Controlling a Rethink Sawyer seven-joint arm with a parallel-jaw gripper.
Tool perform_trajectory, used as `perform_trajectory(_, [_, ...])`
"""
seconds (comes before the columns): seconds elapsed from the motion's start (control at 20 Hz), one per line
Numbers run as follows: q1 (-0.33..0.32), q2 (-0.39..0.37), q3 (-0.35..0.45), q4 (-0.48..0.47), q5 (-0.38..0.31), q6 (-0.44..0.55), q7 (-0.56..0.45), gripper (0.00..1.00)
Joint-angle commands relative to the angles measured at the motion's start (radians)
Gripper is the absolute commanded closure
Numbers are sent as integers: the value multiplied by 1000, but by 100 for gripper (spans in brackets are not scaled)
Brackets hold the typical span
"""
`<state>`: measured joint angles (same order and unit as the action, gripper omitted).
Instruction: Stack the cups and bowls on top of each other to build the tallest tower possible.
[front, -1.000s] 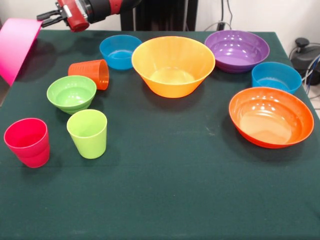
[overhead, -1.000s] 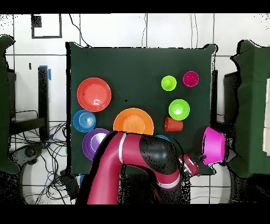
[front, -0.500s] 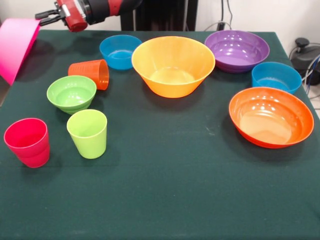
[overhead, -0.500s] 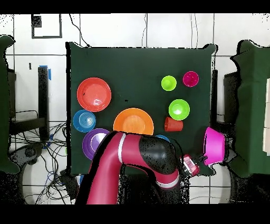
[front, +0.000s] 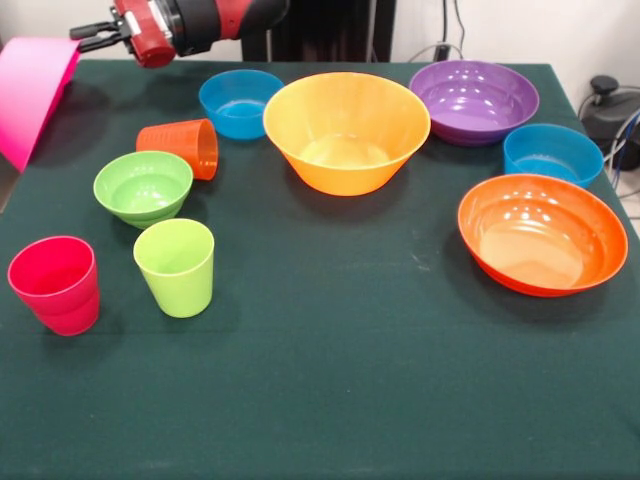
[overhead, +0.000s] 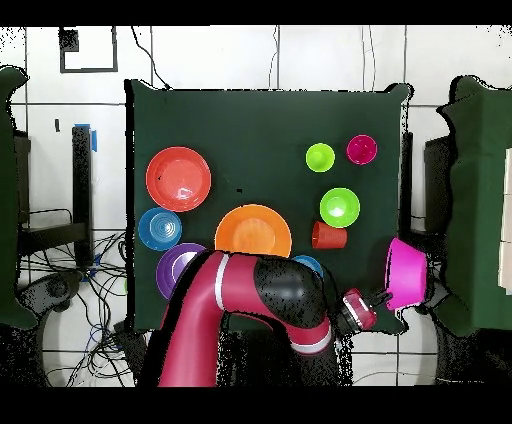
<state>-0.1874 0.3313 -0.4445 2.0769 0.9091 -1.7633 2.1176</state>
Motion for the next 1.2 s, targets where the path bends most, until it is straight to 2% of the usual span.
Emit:
perform_trajectory(0.05, [55, 73, 219, -90, 14, 68, 263, 100])
perform_trajectory(0.35, [86, 68, 242, -76, 69, 79, 273, 100])
perform_trajectory(0.7, [103, 65, 249, -71, 95, 99, 287, 100])
perform_trajectory(0.9, [117, 56, 281, -57, 172, 90, 287, 100])
perform_trajectory(1.0, [123, 51, 284, -49, 165, 104, 291, 100])
perform_trajectory(1.2, [148, 29, 304, -22, 204, 124, 289, 100])
